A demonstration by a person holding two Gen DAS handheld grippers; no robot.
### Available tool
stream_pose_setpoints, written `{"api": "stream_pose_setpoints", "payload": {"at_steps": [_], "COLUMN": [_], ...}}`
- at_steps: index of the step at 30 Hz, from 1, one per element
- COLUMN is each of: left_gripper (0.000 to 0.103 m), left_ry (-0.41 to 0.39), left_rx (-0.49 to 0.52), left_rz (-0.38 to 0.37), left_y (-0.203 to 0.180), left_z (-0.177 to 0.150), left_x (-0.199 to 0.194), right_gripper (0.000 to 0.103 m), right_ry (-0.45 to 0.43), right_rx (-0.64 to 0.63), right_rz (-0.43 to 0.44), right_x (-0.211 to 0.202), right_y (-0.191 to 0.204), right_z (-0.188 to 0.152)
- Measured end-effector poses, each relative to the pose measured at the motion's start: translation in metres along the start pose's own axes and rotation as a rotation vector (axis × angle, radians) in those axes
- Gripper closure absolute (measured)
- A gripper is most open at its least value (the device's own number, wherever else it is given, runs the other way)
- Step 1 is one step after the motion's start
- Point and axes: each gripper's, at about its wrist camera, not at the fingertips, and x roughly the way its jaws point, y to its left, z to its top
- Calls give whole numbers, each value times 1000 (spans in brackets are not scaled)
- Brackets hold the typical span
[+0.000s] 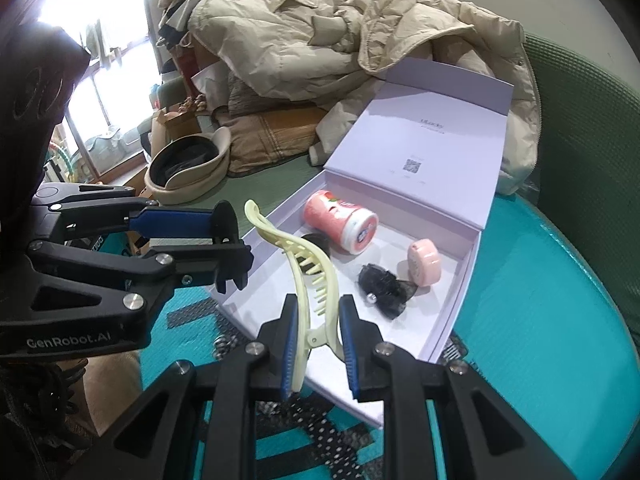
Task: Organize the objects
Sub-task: 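Carry the black clip and cream claw clip into the lavender box with both tools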
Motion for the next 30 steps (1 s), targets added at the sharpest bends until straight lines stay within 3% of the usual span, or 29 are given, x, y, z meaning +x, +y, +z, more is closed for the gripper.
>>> {"api": "stream_pose_setpoints", "payload": {"at_steps": [12, 23, 30], "left_gripper": [70, 70, 70], "left_ry": [33, 113, 96], "left_rx": [12, -20, -1], "left_rz": [-41, -67, -59], "left_y": [2, 9, 12], "left_z": [26, 21, 23], "left_x": [39, 79, 90], "right_gripper": [83, 83, 83], "right_ry": [29, 68, 81], "right_rx": [92, 160, 170], "right_rz": [-19, -30, -54], "right_x": [27, 55, 70], "right_y": [-34, -51, -55], "right_z": [3, -3, -1]}}
